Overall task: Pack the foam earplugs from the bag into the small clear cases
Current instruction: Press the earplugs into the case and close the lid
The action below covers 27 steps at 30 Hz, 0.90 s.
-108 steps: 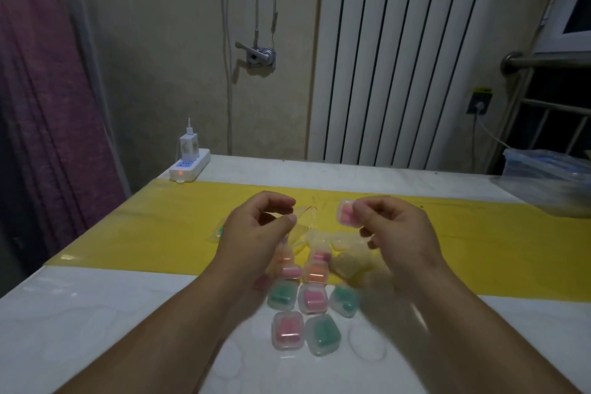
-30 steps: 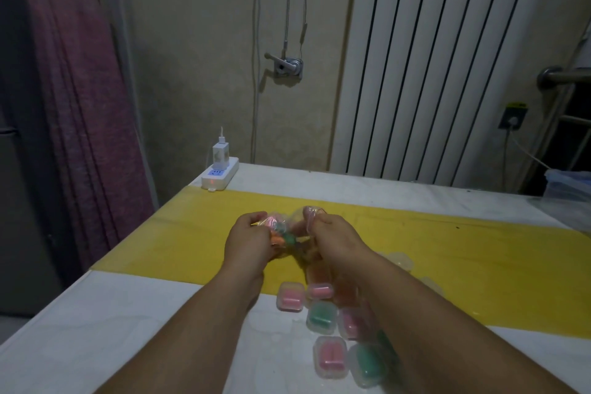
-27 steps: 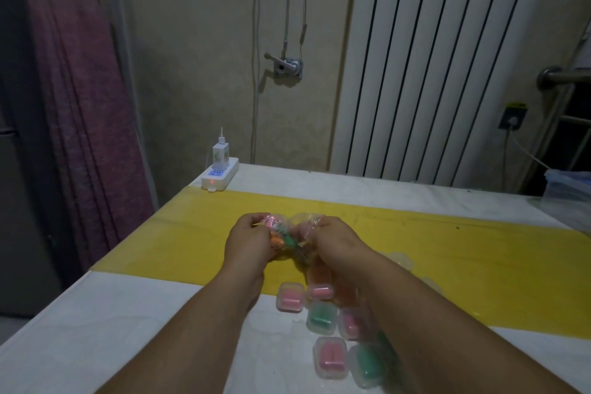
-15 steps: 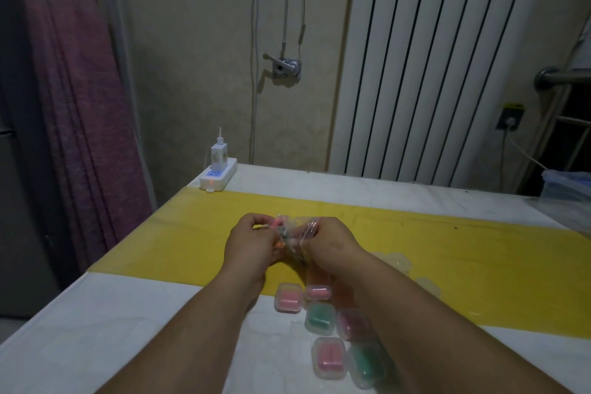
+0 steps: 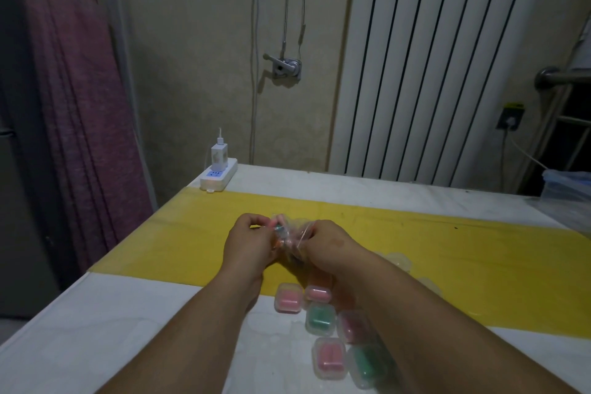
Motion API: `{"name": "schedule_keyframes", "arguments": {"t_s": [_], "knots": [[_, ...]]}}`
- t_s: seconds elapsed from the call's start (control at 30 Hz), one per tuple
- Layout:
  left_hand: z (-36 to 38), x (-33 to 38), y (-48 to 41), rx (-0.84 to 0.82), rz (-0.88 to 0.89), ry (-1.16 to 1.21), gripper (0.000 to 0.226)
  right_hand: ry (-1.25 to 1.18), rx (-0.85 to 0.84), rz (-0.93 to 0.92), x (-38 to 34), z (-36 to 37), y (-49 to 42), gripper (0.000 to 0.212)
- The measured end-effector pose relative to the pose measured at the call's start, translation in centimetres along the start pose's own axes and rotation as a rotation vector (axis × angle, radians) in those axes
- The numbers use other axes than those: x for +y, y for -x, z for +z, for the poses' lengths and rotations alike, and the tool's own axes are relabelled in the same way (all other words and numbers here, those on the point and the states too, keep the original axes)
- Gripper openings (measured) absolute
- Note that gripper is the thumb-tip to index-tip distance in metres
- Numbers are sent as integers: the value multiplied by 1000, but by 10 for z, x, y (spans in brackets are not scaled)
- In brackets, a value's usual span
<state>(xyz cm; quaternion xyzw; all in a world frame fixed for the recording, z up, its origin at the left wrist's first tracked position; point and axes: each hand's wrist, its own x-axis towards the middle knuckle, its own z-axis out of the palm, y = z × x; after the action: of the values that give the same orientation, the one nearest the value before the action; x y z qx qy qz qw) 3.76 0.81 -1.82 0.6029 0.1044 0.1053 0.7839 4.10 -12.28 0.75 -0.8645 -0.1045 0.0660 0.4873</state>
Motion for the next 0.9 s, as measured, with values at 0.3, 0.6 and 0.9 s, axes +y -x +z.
{"name": "schedule_keyframes", "arguments": {"t_s": [0.3,0.6,0.9], "knots": [[2,-2,1,-45,44,0,16,-90,120,4,-2,7,-9,21],[3,2,2,-50,15,21,14,-394,65,119,-2,11,-15,16],[4,8,9,-112,16,-3,9,-292,12,100,-9,8,-2,29]]}}
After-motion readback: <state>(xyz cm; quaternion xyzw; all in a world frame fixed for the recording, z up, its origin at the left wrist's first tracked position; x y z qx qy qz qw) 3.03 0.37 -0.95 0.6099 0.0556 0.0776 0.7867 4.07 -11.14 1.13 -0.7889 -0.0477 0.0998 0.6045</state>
